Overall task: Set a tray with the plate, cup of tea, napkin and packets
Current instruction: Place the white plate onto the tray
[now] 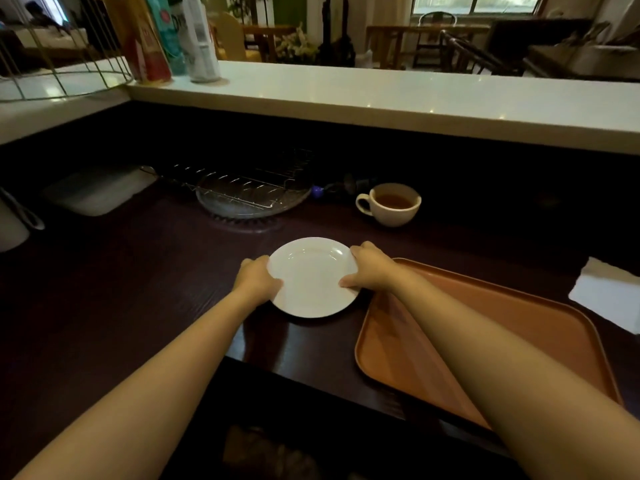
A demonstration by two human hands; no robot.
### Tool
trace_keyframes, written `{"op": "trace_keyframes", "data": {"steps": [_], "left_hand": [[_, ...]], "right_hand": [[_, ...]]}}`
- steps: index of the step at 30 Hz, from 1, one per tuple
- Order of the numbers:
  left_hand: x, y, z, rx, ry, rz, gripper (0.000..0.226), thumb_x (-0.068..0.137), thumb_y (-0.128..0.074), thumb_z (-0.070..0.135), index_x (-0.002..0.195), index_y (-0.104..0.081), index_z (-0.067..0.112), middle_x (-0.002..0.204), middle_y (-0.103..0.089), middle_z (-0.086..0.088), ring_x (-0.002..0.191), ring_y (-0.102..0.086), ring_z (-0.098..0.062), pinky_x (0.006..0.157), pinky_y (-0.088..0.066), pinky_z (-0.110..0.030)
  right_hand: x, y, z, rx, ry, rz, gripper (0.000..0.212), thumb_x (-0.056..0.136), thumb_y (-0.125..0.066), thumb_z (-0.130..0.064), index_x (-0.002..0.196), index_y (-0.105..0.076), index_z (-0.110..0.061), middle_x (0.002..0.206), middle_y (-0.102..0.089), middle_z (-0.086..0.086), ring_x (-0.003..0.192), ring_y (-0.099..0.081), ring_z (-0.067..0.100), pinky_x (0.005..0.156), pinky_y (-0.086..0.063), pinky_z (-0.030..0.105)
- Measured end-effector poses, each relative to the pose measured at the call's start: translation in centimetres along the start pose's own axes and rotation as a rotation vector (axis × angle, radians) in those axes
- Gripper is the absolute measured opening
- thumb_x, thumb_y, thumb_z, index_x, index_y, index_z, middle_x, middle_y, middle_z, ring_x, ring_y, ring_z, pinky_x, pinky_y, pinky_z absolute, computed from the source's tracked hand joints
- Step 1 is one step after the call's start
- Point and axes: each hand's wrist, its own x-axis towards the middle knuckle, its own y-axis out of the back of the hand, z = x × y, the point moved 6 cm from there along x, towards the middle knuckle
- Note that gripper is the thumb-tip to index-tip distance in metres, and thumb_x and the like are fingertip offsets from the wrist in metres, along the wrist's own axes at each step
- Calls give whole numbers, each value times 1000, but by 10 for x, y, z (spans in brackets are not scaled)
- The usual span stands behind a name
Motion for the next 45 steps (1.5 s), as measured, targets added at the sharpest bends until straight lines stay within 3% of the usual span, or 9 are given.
{"op": "trace_keyframes", "data": {"steps": [10,16,22,27,31,38,45], "left_hand": [[-4,3,13,-61,50,58,46,77,-62,10,122,-51,8,128,-46,-20,107,-52,-37,84,-44,-39],[-23,3,58,-52,-52,70,44,74,-63,10,117,-54,10,122,-50,-19,99,-53,-32,71,-40,-35],[-62,-24,107,19,-153,5,45,73,-65,15,117,-52,12,121,-52,-17,103,-54,-33,71,-44,-34],[-93,-63,126,-11,-191,-78,45,75,-66,17,116,-51,10,123,-51,-16,103,-55,-30,76,-46,-33],[-109,-84,127,19,-178,-105,49,76,-66,19,120,-47,10,125,-49,-15,103,-53,-28,74,-43,-31],[-124,-98,129,126,-216,-103,55,78,-66,23,126,-44,9,128,-45,-16,110,-51,-30,85,-43,-33],[-126,-88,137,244,-224,-99,52,81,-63,35,122,-46,9,126,-47,-16,107,-53,-30,81,-44,-32]], "right_hand": [[-9,12,4,113,-41,45,60,70,-73,-26,118,-45,-6,125,-39,14,108,-49,32,83,-45,35],[-47,43,33,191,-38,131,60,70,-72,-23,121,-44,-10,122,-39,11,96,-47,22,76,-43,30],[-104,52,84,194,-105,177,61,70,-73,-26,122,-44,-11,121,-41,10,91,-45,19,74,-41,27],[-142,46,121,195,-154,141,62,69,-73,-26,123,-45,-11,120,-42,12,94,-46,21,79,-42,29],[-157,35,135,208,-146,124,65,69,-73,-25,127,-44,-16,127,-40,12,108,-46,25,87,-42,32],[-166,18,151,162,-185,111,65,70,-72,-28,127,-43,-16,131,-39,10,112,-45,25,82,-41,30],[-171,25,150,48,-193,75,76,75,-65,-42,137,-30,-16,141,-36,10,130,-29,30,104,-34,42]]}}
